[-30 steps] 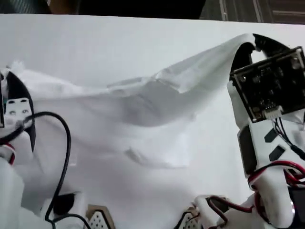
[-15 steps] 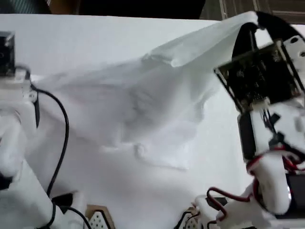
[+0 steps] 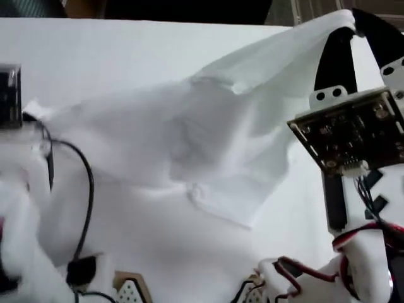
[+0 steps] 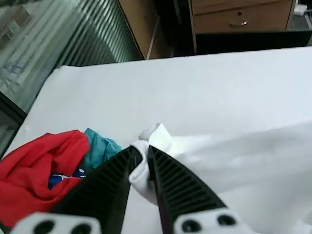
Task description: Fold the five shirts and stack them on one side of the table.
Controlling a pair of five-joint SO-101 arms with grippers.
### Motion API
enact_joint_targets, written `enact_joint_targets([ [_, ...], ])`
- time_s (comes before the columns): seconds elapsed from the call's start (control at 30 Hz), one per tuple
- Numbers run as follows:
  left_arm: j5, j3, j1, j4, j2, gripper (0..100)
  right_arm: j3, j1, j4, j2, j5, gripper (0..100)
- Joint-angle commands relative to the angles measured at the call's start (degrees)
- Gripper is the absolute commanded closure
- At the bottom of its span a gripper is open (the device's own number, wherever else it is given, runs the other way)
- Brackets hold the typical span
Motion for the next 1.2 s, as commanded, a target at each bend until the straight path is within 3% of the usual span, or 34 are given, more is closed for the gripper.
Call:
enact_joint_targets([
  [0.0, -0.53, -0.57, -0.70, 0.88, -6.51, 97, -1.41, -0.48, 0.13, -4.09, 0.26, 97.9],
  [0.4, -0.53, -0.66, -0.70, 3.16, -12.75, 98, -1.41, -0.48, -2.24, -12.62, 3.60, 97.9],
  [0.73, -0.44, 0.22, -0.70, 2.02, -12.31, 98, 1.93, -0.48, -1.45, -9.89, 3.43, 97.9],
  [0.93, -0.44, 14.11, -0.70, -6.59, -12.31, 98, 8.26, -0.57, -2.51, -2.24, 1.05, 97.8],
  [1.17, -0.44, 33.89, -0.44, -25.85, -10.81, 98, 17.49, -0.48, -10.51, 9.19, 0.62, 97.8],
])
